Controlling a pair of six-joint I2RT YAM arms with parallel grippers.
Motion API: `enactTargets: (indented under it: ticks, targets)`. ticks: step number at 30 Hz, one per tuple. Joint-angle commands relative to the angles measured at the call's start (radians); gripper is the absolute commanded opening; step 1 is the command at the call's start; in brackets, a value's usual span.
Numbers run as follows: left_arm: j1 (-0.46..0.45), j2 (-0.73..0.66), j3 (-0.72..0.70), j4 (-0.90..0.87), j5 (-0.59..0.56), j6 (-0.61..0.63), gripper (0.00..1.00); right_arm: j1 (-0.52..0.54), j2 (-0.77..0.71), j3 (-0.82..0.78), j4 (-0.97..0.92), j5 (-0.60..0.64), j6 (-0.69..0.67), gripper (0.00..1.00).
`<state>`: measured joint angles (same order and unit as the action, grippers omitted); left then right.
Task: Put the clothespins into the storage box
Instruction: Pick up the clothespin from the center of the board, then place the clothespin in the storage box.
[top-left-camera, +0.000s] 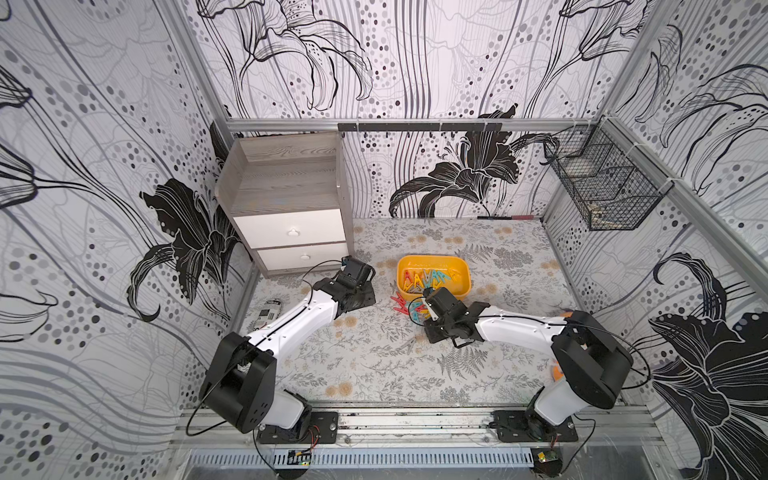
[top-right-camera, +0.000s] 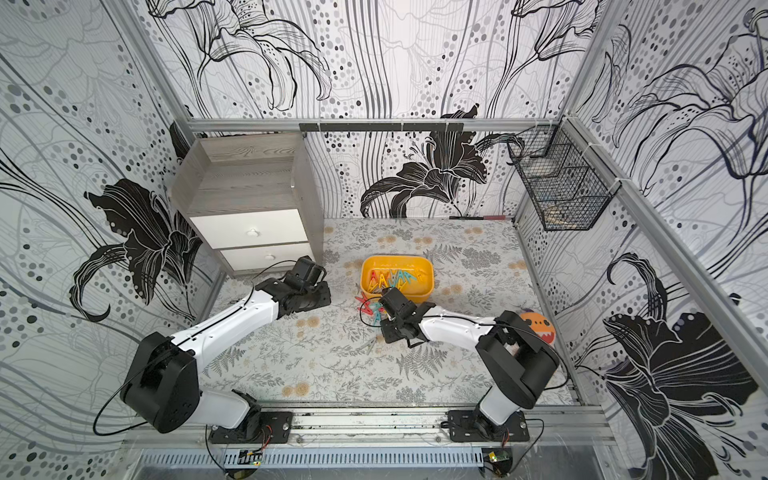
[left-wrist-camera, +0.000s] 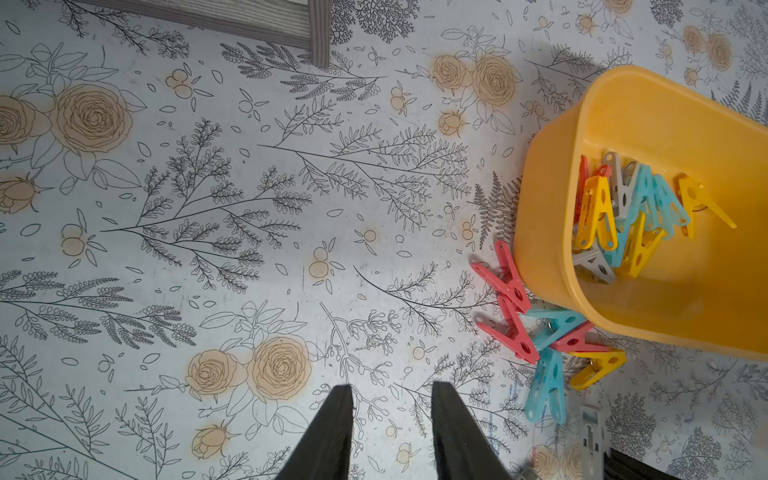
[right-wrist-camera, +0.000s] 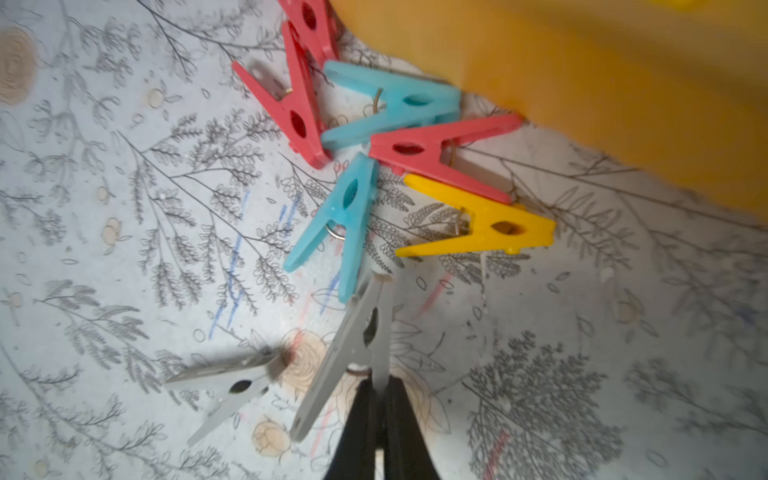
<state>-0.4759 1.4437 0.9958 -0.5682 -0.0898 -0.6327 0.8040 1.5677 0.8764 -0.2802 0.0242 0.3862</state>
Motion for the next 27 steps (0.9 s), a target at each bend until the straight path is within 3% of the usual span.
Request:
enactTargets:
  ticks: [1, 8, 14, 20, 27]
  targets:
    - [0.007, -0.009, 0.022, 0.031, -0.007, 0.010, 0.38, -0.005, -0.073, 0.067, -0.070, 0.033, -0.051, 0.07]
    - [0.006, -0.019, 0.022, 0.032, 0.008, 0.006, 0.38, -0.156, -0.079, 0.179, -0.084, 0.028, -0.132, 0.07]
    - [0.006, -0.026, 0.019, 0.029, 0.035, 0.007, 0.38, -0.301, 0.091, 0.347, -0.080, 0.010, -0.211, 0.06]
    - [0.006, -0.051, 0.022, 0.010, 0.030, 0.016, 0.38, -0.358, 0.281, 0.478, -0.087, -0.008, -0.234, 0.06]
    - [0.005, -0.060, 0.017, 0.004, 0.027, 0.017, 0.38, -0.382, 0.399, 0.537, -0.111, -0.007, -0.247, 0.06]
